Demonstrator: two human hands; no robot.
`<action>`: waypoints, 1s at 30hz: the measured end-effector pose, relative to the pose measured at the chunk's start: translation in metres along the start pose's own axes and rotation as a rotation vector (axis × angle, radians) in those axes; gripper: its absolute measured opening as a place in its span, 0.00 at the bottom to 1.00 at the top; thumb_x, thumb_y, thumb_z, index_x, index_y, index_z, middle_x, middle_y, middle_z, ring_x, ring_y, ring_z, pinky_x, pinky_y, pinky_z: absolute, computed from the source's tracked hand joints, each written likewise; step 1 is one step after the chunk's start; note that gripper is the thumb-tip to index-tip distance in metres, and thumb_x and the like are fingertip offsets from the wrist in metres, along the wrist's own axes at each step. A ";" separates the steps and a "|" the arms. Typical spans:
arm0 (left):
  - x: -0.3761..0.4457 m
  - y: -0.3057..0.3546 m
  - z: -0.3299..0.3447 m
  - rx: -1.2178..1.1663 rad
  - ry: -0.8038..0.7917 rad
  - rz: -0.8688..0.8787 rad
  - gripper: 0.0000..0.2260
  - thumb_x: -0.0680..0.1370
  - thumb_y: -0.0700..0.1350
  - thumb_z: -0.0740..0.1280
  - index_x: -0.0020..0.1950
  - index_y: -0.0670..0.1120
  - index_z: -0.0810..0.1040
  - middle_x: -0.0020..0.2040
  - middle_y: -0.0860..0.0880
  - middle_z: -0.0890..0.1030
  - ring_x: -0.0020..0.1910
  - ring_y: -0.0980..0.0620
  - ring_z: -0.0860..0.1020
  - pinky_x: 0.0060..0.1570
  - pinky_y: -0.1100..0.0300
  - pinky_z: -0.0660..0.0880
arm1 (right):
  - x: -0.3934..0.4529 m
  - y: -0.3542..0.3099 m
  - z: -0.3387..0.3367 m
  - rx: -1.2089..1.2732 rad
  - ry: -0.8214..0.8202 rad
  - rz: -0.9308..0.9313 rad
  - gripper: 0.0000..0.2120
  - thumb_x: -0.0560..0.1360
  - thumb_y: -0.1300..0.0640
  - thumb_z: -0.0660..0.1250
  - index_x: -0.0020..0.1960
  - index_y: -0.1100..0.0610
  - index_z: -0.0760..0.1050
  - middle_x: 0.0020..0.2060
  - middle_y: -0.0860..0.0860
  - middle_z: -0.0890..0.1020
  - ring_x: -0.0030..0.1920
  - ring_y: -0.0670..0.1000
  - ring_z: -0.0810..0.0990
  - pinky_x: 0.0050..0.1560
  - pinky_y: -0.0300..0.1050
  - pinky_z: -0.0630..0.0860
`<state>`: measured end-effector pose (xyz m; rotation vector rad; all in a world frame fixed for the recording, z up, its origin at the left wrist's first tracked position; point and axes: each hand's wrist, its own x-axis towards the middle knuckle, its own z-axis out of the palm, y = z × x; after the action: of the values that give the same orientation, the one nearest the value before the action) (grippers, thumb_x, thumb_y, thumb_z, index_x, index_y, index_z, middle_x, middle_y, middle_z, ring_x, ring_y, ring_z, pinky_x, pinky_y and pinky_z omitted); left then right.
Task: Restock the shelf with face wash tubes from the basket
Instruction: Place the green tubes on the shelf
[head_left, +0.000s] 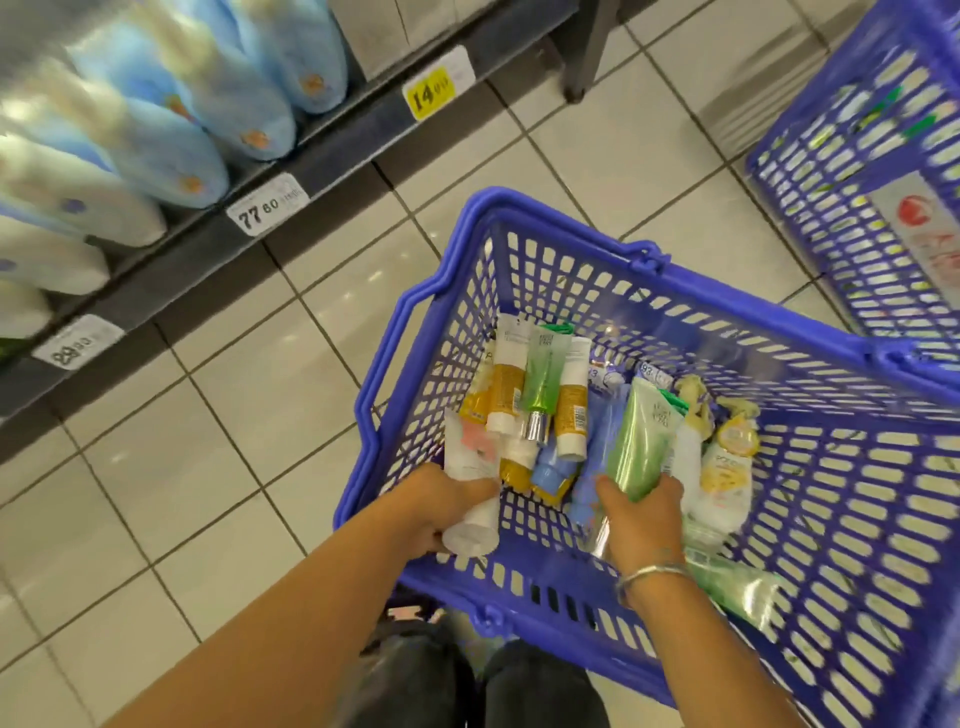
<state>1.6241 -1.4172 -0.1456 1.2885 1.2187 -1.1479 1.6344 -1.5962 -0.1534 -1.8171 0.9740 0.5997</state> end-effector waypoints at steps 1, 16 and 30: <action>-0.016 0.000 -0.001 -0.030 -0.022 0.015 0.12 0.73 0.48 0.70 0.48 0.40 0.75 0.41 0.43 0.81 0.38 0.46 0.80 0.34 0.55 0.79 | -0.010 -0.010 -0.006 0.014 -0.013 -0.015 0.17 0.73 0.63 0.67 0.58 0.62 0.66 0.40 0.54 0.76 0.37 0.56 0.76 0.38 0.45 0.75; -0.347 0.047 -0.057 -0.553 -0.148 0.730 0.12 0.76 0.34 0.62 0.59 0.40 0.71 0.47 0.45 0.82 0.42 0.50 0.81 0.44 0.58 0.80 | -0.242 -0.240 -0.098 0.238 -0.182 -0.461 0.09 0.73 0.62 0.68 0.49 0.55 0.69 0.36 0.50 0.76 0.24 0.36 0.74 0.26 0.28 0.71; -0.626 0.005 -0.160 -0.796 -0.166 1.318 0.27 0.64 0.43 0.75 0.62 0.46 0.72 0.48 0.50 0.85 0.45 0.54 0.83 0.43 0.58 0.80 | -0.504 -0.426 -0.138 0.250 -0.551 -1.002 0.10 0.74 0.60 0.66 0.53 0.53 0.70 0.37 0.47 0.76 0.28 0.36 0.76 0.29 0.30 0.74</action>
<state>1.6005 -1.3003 0.4895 0.9781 0.3698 0.2000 1.7015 -1.4436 0.5002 -1.5309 -0.2546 0.2784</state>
